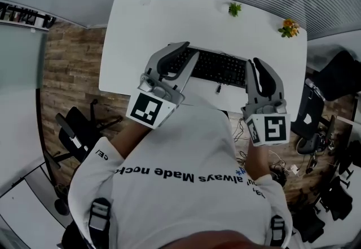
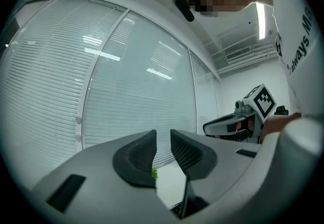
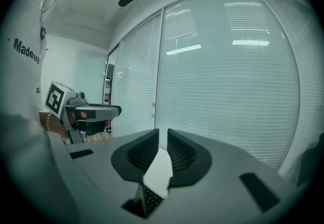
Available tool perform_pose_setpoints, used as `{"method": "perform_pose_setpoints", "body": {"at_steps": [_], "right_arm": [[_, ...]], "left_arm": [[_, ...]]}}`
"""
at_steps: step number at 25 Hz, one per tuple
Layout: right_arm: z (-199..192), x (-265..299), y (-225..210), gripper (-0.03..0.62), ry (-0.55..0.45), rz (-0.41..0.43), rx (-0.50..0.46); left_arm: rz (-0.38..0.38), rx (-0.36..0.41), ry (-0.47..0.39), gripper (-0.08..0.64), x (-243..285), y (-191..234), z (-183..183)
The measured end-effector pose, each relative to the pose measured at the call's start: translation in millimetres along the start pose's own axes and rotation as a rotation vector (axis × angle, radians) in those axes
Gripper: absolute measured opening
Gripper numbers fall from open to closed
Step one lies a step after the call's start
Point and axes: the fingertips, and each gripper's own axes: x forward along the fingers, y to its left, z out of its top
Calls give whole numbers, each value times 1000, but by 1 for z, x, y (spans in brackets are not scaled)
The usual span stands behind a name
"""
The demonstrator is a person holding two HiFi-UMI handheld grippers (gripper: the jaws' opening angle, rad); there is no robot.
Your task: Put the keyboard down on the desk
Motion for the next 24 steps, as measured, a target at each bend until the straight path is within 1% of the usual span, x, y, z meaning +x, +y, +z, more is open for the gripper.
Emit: {"method": "perform_pose_setpoints", "body": {"at_steps": [18, 24], "right_arm": [[1, 0, -3, 55, 5, -25, -23], [1, 0, -1, 55, 3, -29, -17]], "left_arm": [[-4, 16, 8, 103, 2, 0, -1], [-2, 16, 7, 103, -2, 3, -2]]}}
